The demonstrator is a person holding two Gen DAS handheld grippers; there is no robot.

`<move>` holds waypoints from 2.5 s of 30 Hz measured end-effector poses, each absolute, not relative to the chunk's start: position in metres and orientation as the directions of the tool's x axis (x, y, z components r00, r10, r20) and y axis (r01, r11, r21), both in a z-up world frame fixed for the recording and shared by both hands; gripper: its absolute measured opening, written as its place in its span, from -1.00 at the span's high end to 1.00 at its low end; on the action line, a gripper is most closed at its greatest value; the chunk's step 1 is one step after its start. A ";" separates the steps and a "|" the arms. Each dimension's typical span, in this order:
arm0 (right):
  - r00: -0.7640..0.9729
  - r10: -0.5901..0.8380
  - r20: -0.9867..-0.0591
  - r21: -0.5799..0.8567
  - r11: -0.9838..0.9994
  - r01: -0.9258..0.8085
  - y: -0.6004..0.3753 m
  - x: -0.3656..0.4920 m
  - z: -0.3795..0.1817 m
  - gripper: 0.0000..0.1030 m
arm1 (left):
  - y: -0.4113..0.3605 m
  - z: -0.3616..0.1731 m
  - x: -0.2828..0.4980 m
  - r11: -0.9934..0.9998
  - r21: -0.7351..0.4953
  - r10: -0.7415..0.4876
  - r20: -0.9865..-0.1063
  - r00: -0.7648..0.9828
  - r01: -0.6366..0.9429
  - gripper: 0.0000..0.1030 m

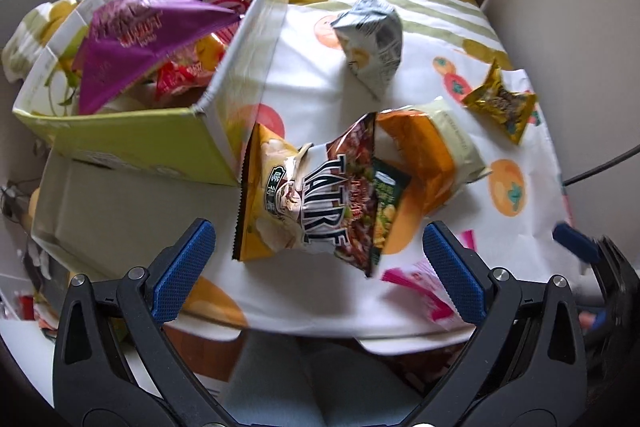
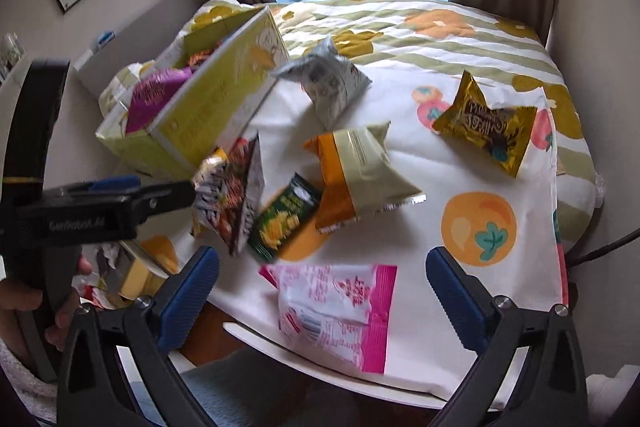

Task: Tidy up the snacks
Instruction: 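Grasp the Tatre chip bag with the left tool while the right tool grasps the pink-white bag, then carry both bags over the box and release them inside with both tools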

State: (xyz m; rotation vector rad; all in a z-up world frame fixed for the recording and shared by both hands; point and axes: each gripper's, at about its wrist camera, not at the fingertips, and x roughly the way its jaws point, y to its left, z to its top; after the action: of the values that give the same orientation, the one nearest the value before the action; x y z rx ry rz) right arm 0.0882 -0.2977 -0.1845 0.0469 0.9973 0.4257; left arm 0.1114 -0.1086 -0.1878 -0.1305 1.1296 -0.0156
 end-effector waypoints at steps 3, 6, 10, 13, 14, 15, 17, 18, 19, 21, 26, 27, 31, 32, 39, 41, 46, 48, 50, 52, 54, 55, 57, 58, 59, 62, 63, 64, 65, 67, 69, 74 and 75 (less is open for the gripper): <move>0.445 0.349 -0.825 0.214 0.921 -0.326 -0.292 0.085 -0.208 -0.99 | -0.116 -0.206 0.115 0.993 -0.108 -0.077 -0.898 0.434 -0.048 -1.00; 0.405 0.364 -0.839 0.245 0.916 -0.317 -0.288 0.087 -0.229 -0.99 | -0.123 -0.220 0.123 0.996 -0.077 -0.051 -0.909 0.415 -0.047 -1.00; 0.356 0.362 -0.861 0.241 0.908 -0.341 -0.280 0.089 -0.251 -0.99 | -0.124 -0.236 0.132 0.997 -0.063 -0.039 -0.922 0.384 -0.049 -1.00; 0.341 0.367 -0.865 0.248 0.905 -0.345 -0.277 0.091 -0.259 -1.00 | -0.123 -0.246 0.138 0.998 -0.039 -0.016 -0.927 0.375 -0.054 -1.00; 0.340 0.365 -0.867 0.247 0.906 -0.343 -0.277 0.091 -0.261 -1.00 | -0.123 -0.247 0.140 0.998 -0.025 -0.005 -0.927 0.376 -0.051 -1.00; 0.338 0.363 -0.869 0.245 0.907 -0.343 -0.276 0.092 -0.263 -1.00 | -0.123 -0.249 0.142 0.999 -0.018 0.001 -0.927 0.376 -0.047 -1.00; 0.328 0.357 -0.875 0.243 0.908 -0.340 -0.275 0.093 -0.268 -1.00 | -0.121 -0.252 0.146 0.999 -0.021 -0.002 -0.931 0.365 -0.047 -0.99; 0.326 0.356 -0.876 0.244 0.909 -0.337 -0.276 0.094 -0.271 -1.00 | -0.119 -0.256 0.148 0.998 -0.024 -0.003 -0.935 0.354 -0.053 -0.87; 0.323 0.357 -0.877 0.248 0.910 -0.333 -0.276 0.094 -0.273 -1.00 | -0.118 -0.258 0.149 0.998 -0.021 0.000 -0.939 0.344 -0.056 -0.71; 0.324 0.360 -0.875 0.253 0.910 -0.328 -0.277 0.096 -0.275 -1.00 | -0.118 -0.261 0.150 0.999 -0.014 0.001 -0.941 0.338 -0.043 -0.70; 0.337 0.351 -0.874 0.242 0.914 -0.326 -0.274 0.096 -0.276 -0.97 | -0.120 -0.262 0.150 1.000 0.006 0.009 -0.940 0.342 -0.011 -0.59; 0.337 0.350 -0.874 0.240 0.915 -0.326 -0.274 0.096 -0.276 -0.93 | -0.120 -0.262 0.150 1.000 0.005 0.008 -0.941 0.339 -0.008 -0.58; 0.333 0.341 -0.879 0.231 0.916 -0.327 -0.271 0.100 -0.278 -0.73 | -0.118 -0.259 0.151 1.000 -0.012 -0.011 -0.944 0.330 -0.003 -0.52; 0.334 0.337 -0.880 0.227 0.917 -0.328 -0.270 0.100 -0.279 -0.71 | -0.118 -0.257 0.151 1.000 -0.023 -0.021 -0.942 0.334 -0.001 -0.52; 0.343 0.327 -0.881 0.213 0.920 -0.329 -0.267 0.105 -0.280 -0.34 | -0.119 -0.248 0.144 1.000 -0.016 -0.022 -0.935 0.355 0.018 -0.52; 0.346 0.325 -0.880 0.206 0.918 -0.339 -0.264 0.105 -0.279 -0.29 | -0.121 -0.246 0.143 1.000 -0.012 -0.019 -0.933 0.358 0.022 -0.52; 0.362 0.329 -0.872 0.190 0.910 -0.368 -0.261 0.102 -0.274 0.11 | -0.125 -0.236 0.138 0.999 -0.029 -0.035 -0.933 0.359 0.022 -0.52; 0.369 0.338 -0.866 0.194 0.907 -0.375 -0.262 0.100 -0.268 0.20 | -0.127 -0.228 0.134 0.999 -0.030 -0.037 -0.930 0.366 0.024 -0.52; 0.377 0.346 -0.859 0.199 0.905 -0.376 -0.265 0.099 -0.261 0.25 | -0.127 -0.220 0.131 0.999 -0.043 -0.049 -0.924 0.379 0.026 -0.52; 0.389 0.353 -0.851 0.207 0.906 -0.370 -0.268 0.098 -0.255 0.28 | -0.129 -0.211 0.128 0.999 -0.046 -0.054 -0.917 0.395 0.029 -0.52; 0.410 0.361 -0.838 0.214 0.907 -0.362 -0.273 0.095 -0.247 0.30 | -0.131 -0.202 0.124 0.998 -0.050 -0.059 -0.910 0.411 0.033 -0.52; 0.418 0.368 -0.831 0.223 0.908 -0.355 -0.277 0.093 -0.243 0.32 | -0.133 -0.198 0.123 0.998 -0.051 -0.060 -0.907 0.417 0.033 -0.52; 0.429 0.385 -0.818 0.249 0.907 -0.339 -0.284 0.092 -0.236 0.35 | -0.134 -0.188 0.120 0.997 -0.062 -0.072 -0.901 0.427 0.037 -0.52; 0.437 0.390 -0.811 0.257 0.907 -0.333 -0.287 0.090 -0.231 0.38 | -0.134 -0.185 0.119 0.997 -0.067 -0.077 -0.898 0.433 0.038 -0.52; 0.444 0.392 -0.806 0.260 0.908 -0.330 -0.289 0.089 -0.227 0.41 | -0.135 -0.179 0.118 0.997 -0.073 -0.083 -0.893 0.443 0.039 -0.52; 0.469 0.391 -0.792 0.256 0.910 -0.327 -0.297 0.086 -0.211 0.48 | -0.136 -0.161 0.117 0.996 -0.081 -0.090 -0.879 0.469 0.040 -0.52; 0.477 0.396 -0.784 0.260 0.909 -0.327 -0.299 0.087 -0.205 0.49 | -0.137 -0.153 0.117 0.996 -0.084 -0.093 -0.871 0.482 0.040 -0.52; 0.487 0.400 -0.776 0.261 0.908 -0.328 -0.300 0.086 -0.199 0.50 | -0.137 -0.146 0.116 0.996 -0.083 -0.093 -0.863 0.497 0.042 -0.52; 0.496 0.404 -0.769 0.261 0.906 -0.333 -0.302 0.086 -0.193 0.50 | -0.137 -0.140 0.115 0.996 -0.082 -0.092 -0.857 0.506 0.042 -0.52; 0.520 0.406 -0.751 0.253 0.905 -0.342 -0.304 0.085 -0.178 0.51 | -0.134 -0.126 0.113 0.996 -0.085 -0.094 -0.842 0.531 0.041 -0.52; 0.541 0.417 -0.731 0.251 0.900 -0.355 -0.305 0.086 -0.163 0.51 | -0.130 -0.113 0.111 0.995 -0.091 -0.095 -0.829 0.552 0.034 -0.52; 0.573 0.459 -0.679 0.248 0.878 -0.410 -0.296 0.098 -0.119 0.51 | -0.103 -0.071 0.113 0.993 -0.115 -0.090 -0.788 0.609 -0.003 -0.52; 0.574 0.470 -0.671 0.248 0.871 -0.424 -0.293 0.101 -0.111 0.51 | -0.094 -0.062 0.114 0.994 -0.112 -0.079 -0.779 0.622 -0.014 -0.52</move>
State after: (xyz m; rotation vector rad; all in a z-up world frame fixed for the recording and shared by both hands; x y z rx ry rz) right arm 0.1013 -0.2928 -0.1112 0.0621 0.8045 0.5239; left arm 0.1145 -0.0941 -0.0623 -0.1105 0.8997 -0.0377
